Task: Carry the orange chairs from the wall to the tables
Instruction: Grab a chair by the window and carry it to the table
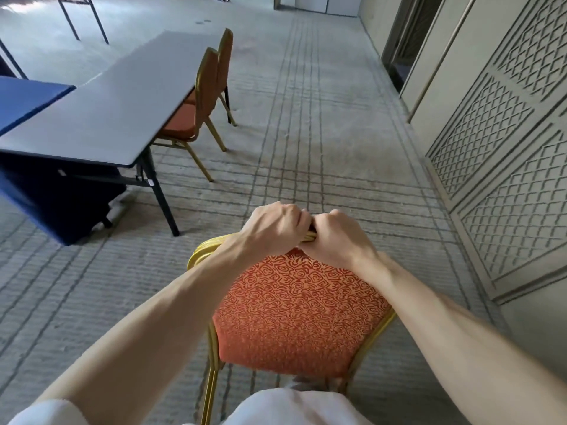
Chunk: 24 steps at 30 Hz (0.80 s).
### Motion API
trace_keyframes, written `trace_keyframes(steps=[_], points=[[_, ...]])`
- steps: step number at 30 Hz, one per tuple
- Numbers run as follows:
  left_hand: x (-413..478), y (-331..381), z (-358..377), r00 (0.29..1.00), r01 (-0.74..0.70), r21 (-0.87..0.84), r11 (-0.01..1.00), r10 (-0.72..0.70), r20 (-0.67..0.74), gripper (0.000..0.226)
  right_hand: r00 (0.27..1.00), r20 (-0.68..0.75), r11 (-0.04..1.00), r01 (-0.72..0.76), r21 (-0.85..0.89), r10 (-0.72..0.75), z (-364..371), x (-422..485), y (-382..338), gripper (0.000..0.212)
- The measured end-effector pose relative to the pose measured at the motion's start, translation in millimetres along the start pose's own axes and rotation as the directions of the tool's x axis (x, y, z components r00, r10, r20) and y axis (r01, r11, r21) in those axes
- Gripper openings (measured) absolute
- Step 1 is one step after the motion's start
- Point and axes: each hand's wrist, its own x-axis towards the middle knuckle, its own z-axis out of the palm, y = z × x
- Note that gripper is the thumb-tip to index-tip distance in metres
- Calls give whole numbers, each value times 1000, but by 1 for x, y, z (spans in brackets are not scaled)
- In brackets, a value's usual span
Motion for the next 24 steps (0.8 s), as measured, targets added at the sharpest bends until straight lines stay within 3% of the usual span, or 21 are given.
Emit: trace_keyframes(steps=[4,9,14,18,24], points=[[25,-29,2,990,39,-26,999,-43,-134,35,980,-105,985,162,-52,-167,12,48,13,25],[59,-65,30,957,146,-58,988,-156,-244,49,945,-106,951,302,-70,-308,44,108,42,30],[110,-110,73,944,273,-63,960,-280,-173,54,930,63,930,365,-45,-362,85,183,84,31],[154,-156,75,921,322,-80,943,-332,-205,52,899,161,912,409,22,-407,86,254,97,26],[244,-209,57,897,424,-109,899,-434,-85,54,921,208,943,313,110,-330,71,351,119,30]])
